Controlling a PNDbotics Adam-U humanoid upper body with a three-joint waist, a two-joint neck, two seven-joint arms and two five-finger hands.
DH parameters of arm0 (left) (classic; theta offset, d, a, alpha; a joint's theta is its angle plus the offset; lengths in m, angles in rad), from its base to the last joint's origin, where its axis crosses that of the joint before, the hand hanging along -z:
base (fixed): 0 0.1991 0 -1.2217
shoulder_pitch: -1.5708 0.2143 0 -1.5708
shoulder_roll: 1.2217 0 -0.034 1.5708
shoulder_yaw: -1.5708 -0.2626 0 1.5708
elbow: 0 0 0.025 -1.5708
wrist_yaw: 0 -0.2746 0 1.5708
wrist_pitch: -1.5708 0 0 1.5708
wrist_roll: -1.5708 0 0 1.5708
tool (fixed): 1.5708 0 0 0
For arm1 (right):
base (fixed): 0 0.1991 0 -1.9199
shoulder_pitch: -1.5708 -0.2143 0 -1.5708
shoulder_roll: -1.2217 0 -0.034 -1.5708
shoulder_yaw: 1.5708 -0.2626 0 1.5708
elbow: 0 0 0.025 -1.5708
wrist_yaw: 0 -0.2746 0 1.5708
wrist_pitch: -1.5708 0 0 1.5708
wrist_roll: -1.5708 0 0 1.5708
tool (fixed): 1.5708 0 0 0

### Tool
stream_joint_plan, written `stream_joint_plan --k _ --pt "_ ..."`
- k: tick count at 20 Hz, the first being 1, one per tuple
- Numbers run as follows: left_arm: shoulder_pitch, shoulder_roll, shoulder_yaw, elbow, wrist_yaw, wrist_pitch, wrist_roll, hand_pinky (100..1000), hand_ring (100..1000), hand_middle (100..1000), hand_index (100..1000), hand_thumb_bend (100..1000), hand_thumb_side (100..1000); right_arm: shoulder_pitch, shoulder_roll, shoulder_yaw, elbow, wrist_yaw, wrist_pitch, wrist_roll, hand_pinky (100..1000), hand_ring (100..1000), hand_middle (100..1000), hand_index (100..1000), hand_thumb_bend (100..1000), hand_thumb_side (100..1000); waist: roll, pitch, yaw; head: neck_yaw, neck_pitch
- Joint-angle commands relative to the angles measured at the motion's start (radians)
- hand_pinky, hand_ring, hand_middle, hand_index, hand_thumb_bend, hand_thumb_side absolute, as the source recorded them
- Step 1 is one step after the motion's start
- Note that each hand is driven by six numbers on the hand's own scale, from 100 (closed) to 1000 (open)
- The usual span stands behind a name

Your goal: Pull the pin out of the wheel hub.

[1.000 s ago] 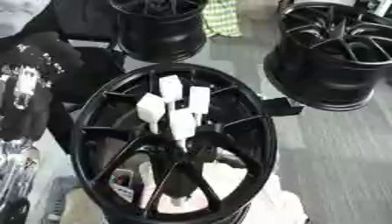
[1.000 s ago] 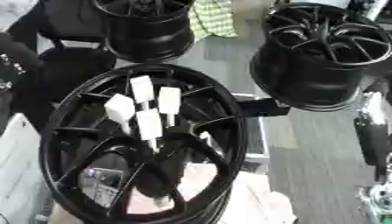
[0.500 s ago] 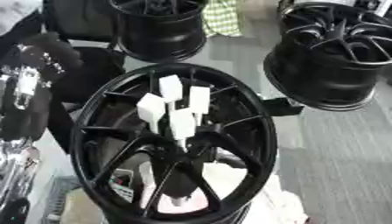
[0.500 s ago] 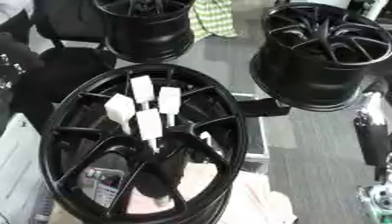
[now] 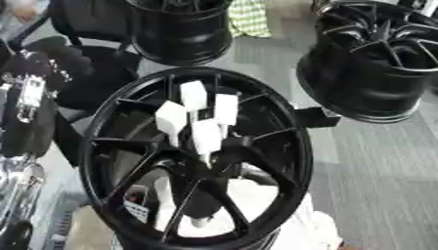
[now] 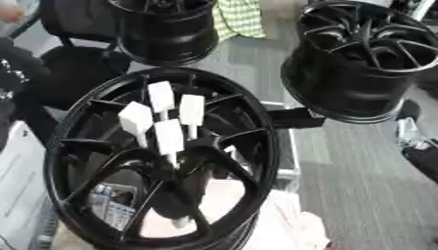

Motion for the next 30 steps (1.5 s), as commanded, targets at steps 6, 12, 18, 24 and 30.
stream_joint_plan --k 6,12,18,24,30 --pt "-0.014 0.034 -0.003 -0.017 -0.007 -0.003 -0.009 734 694 632 776 100 585 -0.107 -0.384 -0.041 -0.018 -0.056 0.012 0.323 911 839 724 804 100 438 -0.007 0.004 0.006 -0.006 0.005" --pt "-0.019 0.039 -0.011 -0.017 -0.009 -0.001 -0.018 735 695 633 776 100 585 -0.222 -0.533 0.025 -0.018 -0.087 -0.027 0.5 912 841 729 801 100 445 -0.016 0.012 0.019 -0.048 0.005" --pt "-0.026 0.044 -0.022 -0.017 -0.006 0.003 -0.031 735 695 633 776 100 586 -0.333 -0.582 0.135 -0.018 -0.095 -0.094 0.648 911 841 734 798 105 509 -0.025 0.017 0.039 -0.084 0.005" --pt "-0.034 0.047 -0.028 -0.017 -0.001 0.005 -0.04 736 696 634 776 100 587 -0.439 -0.557 0.232 -0.018 -0.111 -0.144 0.764 910 839 732 797 100 542 -0.032 0.021 0.056 -0.101 0.005" --pt "-0.038 0.046 -0.033 -0.017 0.005 0.007 -0.046 737 696 634 777 100 586 -0.549 -0.504 0.306 -0.018 -0.13 -0.137 0.832 909 839 731 797 100 543 -0.032 0.022 0.066 -0.111 0.005"
